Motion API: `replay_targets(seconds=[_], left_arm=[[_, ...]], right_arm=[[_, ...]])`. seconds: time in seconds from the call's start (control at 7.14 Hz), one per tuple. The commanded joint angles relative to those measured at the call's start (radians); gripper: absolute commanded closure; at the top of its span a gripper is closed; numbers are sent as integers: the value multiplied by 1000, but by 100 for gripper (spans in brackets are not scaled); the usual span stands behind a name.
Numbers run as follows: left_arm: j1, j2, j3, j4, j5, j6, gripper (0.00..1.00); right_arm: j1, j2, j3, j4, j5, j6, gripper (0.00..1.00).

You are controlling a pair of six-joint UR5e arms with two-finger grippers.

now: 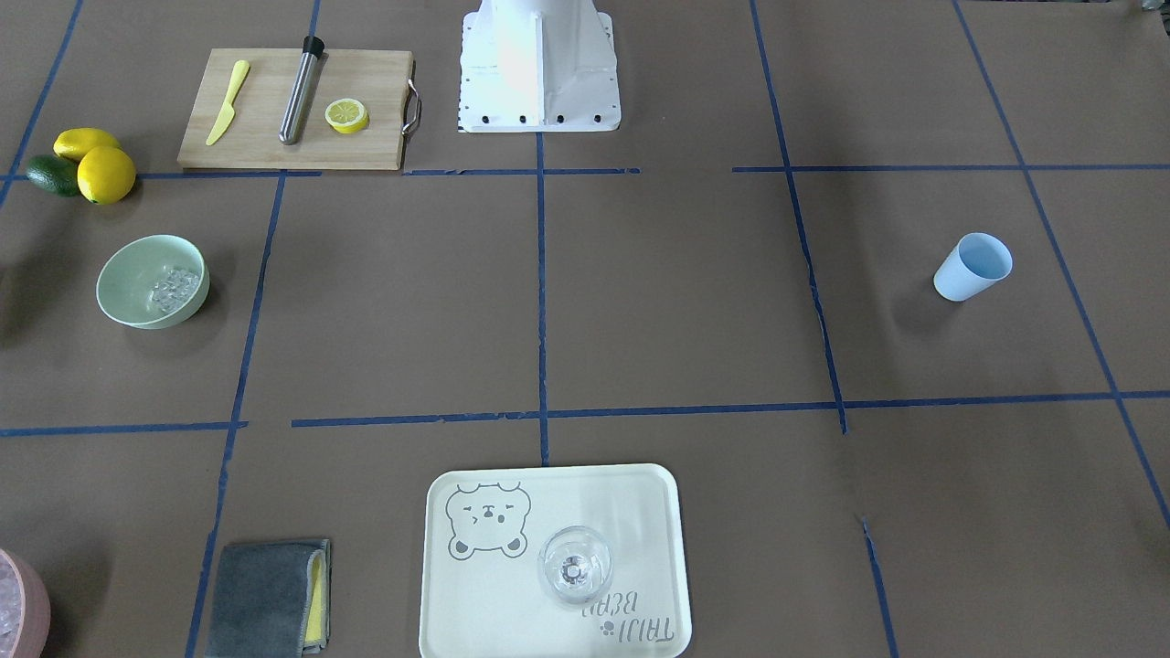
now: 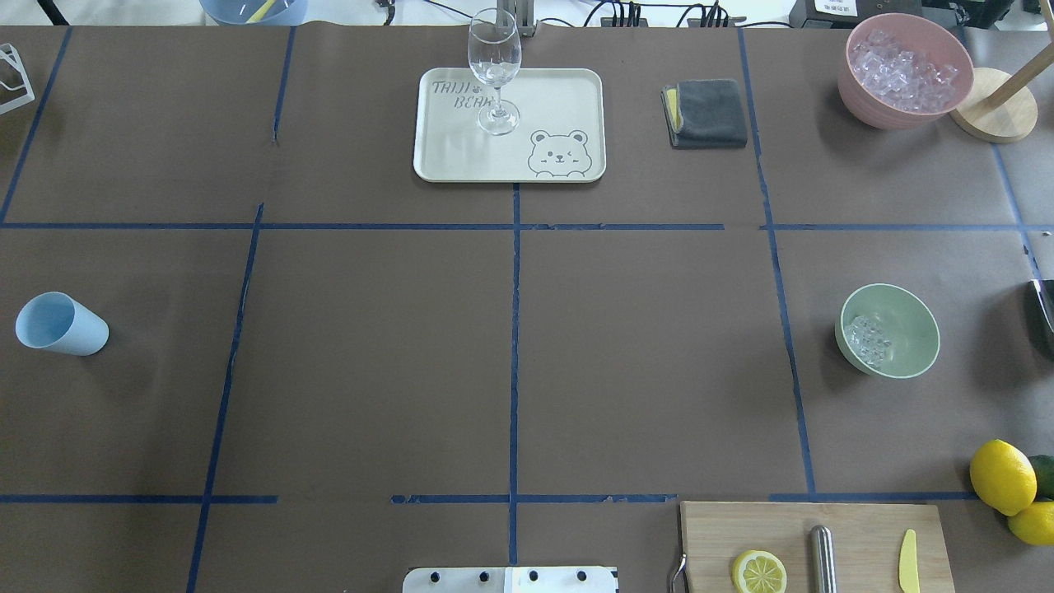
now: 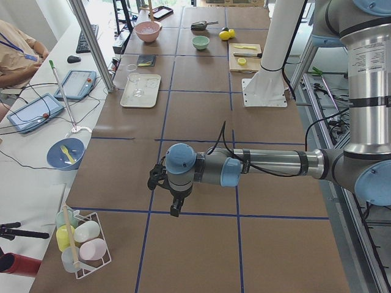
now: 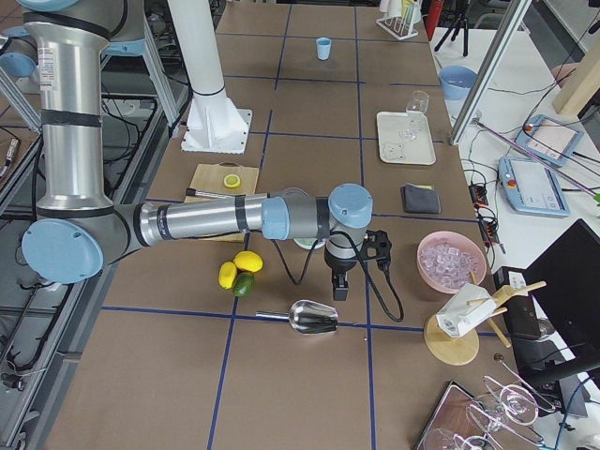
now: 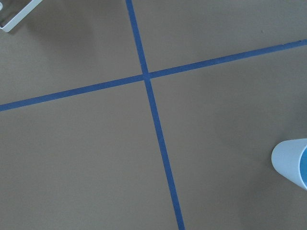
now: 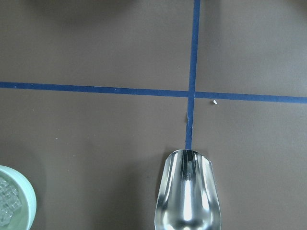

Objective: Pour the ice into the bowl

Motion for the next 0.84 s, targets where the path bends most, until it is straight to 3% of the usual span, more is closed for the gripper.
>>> replay_targets(seconds=[0.0, 0.42, 0.7], left_arm=[[-1, -4, 4, 46, 7, 80, 0], [-1, -20, -9, 81, 31, 80, 0], [-9, -77, -11, 194, 33, 79, 0]], right_arm=[[-7, 0, 0, -3, 4, 0, 0], [-16, 1, -4, -2, 9, 2, 0], [-16, 1, -4, -2, 10, 3, 0]])
